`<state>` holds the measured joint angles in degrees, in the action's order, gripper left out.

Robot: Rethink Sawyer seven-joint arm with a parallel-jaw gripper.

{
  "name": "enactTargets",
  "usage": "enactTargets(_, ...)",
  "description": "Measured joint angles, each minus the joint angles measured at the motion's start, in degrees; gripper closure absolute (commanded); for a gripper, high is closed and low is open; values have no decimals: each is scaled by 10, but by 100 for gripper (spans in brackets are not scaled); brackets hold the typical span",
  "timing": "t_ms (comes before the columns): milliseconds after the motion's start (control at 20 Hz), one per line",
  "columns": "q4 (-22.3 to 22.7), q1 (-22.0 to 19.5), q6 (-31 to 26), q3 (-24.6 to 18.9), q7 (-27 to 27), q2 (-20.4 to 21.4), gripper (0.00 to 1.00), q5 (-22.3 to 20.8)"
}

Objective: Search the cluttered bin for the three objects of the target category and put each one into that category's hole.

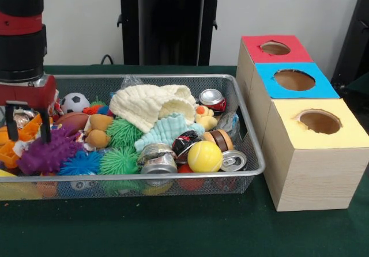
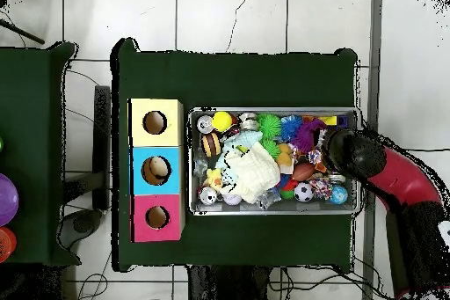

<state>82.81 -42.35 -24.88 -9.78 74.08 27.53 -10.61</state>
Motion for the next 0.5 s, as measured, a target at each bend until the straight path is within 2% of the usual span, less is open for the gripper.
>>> enactTargets(500,-9,54,0,8,0,5,0,-1)
